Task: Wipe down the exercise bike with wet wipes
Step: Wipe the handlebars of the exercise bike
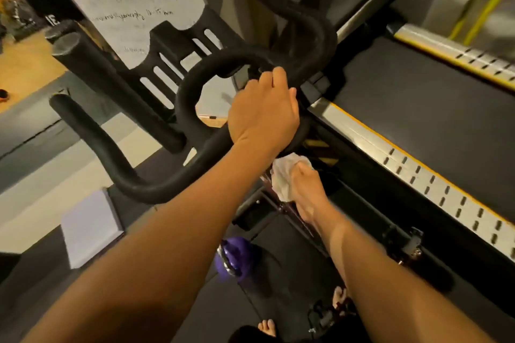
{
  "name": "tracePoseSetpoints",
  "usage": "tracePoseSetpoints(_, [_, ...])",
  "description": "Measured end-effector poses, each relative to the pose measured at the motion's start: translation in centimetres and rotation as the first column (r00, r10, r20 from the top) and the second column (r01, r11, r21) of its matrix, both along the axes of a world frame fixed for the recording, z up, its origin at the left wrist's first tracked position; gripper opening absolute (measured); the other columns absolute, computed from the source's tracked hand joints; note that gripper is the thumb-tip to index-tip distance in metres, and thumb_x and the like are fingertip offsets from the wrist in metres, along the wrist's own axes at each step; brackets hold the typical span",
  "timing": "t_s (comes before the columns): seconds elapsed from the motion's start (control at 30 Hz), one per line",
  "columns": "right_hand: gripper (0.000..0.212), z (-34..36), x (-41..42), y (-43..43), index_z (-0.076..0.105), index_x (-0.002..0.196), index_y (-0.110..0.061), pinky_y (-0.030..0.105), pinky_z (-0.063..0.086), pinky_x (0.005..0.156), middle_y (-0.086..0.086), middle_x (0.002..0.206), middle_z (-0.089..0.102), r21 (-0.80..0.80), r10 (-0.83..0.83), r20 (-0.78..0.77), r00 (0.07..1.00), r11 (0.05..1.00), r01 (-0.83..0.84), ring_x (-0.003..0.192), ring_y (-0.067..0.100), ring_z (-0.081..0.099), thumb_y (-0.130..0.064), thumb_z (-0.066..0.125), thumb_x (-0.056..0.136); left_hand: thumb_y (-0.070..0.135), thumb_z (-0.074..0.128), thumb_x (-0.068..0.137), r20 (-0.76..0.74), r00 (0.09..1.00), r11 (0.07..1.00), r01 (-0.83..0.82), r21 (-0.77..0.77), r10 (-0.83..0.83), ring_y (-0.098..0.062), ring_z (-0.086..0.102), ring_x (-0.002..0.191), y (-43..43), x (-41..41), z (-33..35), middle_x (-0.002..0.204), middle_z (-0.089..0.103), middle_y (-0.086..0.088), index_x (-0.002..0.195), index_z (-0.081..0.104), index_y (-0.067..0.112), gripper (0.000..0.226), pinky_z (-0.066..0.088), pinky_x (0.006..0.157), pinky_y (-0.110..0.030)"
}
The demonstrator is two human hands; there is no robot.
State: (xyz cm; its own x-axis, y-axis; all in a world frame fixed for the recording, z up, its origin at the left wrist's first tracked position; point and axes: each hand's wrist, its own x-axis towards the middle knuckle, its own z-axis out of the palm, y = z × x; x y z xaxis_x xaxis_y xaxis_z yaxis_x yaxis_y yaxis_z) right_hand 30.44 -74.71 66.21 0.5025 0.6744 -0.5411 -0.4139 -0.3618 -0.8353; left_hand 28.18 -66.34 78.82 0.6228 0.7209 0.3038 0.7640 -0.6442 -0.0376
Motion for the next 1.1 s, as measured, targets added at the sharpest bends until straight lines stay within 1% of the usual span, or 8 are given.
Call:
tracePoseSetpoints(0.13, [0.027,3.2,-2.8,-5.1,0.058,0.117,-0.002,0.029,0.058,0.063,0.011,0.096,0.065,0.147,-0.115,-0.371,0.921,0.973,0.181,0.071,0.016,0.069,-0.017,0.042,0.102,0.026,0.045,0.101,0.267,0.936,0.947,0.276,-0.162,-0.227,-0.019,0.039,0.138,-1.0,-4.2,0.3,0.15,0.045,-0.001,0.14,0.05,0.019,0.04,0.033,0.111,-0.035])
tracePoseSetpoints(0.27, [0.031,5.4,-7.3,-7.8,0.072,0.1,-0.007,0.036,0.06,0.075,0.014,0.099,0.071,0.29,-0.056,-0.554,0.83,0.922,0.256,0.087,0.026,0.071,-0.021,0.045,0.094,0.012,0.056,0.095,0.563,0.763,0.716,0.582,-0.386,-0.317,-0.011,0.039,0.135,-3.9,-12.4,-3.7,0.139,0.055,-0.002,0.127,0.063,0.011,0.032,0.02,0.117,-0.02])
tracePoseSetpoints(0.4, [0.069,5.0,-12.1,-8.1,0.065,0.123,-0.004,0.047,0.049,0.098,0.022,0.126,0.062,0.252,-0.018,-0.586,0.81,0.946,0.203,0.115,0.035,0.061,-0.059,0.041,0.09,0.027,0.061,0.095,0.601,0.775,0.54,0.426,-0.726,0.197,-0.006,0.059,0.101,-6.7,-20.4,-9.2,0.111,0.062,0.012,0.118,0.064,0.018,0.025,0.046,0.088,-0.015])
tracePoseSetpoints(0.47, [0.094,4.5,-14.3,-8.4,0.059,0.129,0.0,0.048,0.04,0.105,0.024,0.133,0.056,0.234,0.037,-0.602,0.798,0.963,0.132,0.124,0.037,0.054,-0.077,0.026,0.086,0.035,0.061,0.094,0.475,0.782,0.281,0.388,-0.878,0.405,-0.013,0.065,0.091,-6.3,-23.3,-9.9,0.092,0.071,0.006,0.101,0.071,0.014,0.023,0.05,0.08,-0.023])
tracePoseSetpoints(0.57, [0.102,4.1,-16.9,-8.6,0.052,0.136,-0.001,0.05,0.031,0.113,0.024,0.138,0.051,0.237,0.101,-0.602,0.792,0.97,0.057,0.13,0.037,0.049,-0.081,0.018,0.084,0.028,0.064,0.093,0.271,0.767,-0.119,0.409,-0.905,0.581,-0.024,0.07,0.101,-5.6,-27.1,-9.6,0.102,0.075,-0.009,0.104,0.074,0.009,0.025,0.052,0.094,-0.038])
tracePoseSetpoints(0.67, [0.088,4.1,-18.8,-8.8,0.057,0.132,-0.006,0.049,0.034,0.111,0.02,0.131,0.059,0.192,0.119,-0.507,0.854,0.981,-0.022,0.126,0.036,0.053,-0.075,0.026,0.087,0.011,0.066,0.089,0.3,0.679,-0.101,0.484,-0.869,0.67,-0.035,0.066,0.096,-6.3,-29.4,-9.8,0.104,0.071,-0.022,0.095,0.074,0.006,0.012,0.049,0.089,-0.045])
tracePoseSetpoints(0.83, [0.031,2.6,-20.6,-9.1,0.072,0.109,-0.02,0.052,0.039,0.108,0.004,0.119,0.067,-0.16,0.144,0.019,0.989,0.977,-0.139,0.115,0.024,0.057,-0.042,0.058,0.092,-0.001,0.06,0.091,0.377,0.491,0.004,0.605,-0.796,0.786,-0.031,0.064,0.093,-8.4,-31.3,-10.4,0.1,0.067,-0.021,0.095,0.067,0.003,0.009,0.051,0.094,-0.048])
tracePoseSetpoints(1.1, [0.033,1.9,-21.7,-10.9,0.068,0.11,-0.008,0.043,0.052,0.095,0.009,0.108,0.072,-0.11,0.308,0.029,0.951,0.947,-0.303,0.107,0.027,0.066,-0.033,0.059,0.092,0.001,0.055,0.093,0.136,0.237,-0.112,0.797,-0.594,0.962,-0.03,0.065,0.103,-8.6,-32.0,-13.0,0.112,0.07,-0.011,0.121,0.059,0.018,0.032,0.052,0.087,-0.045])
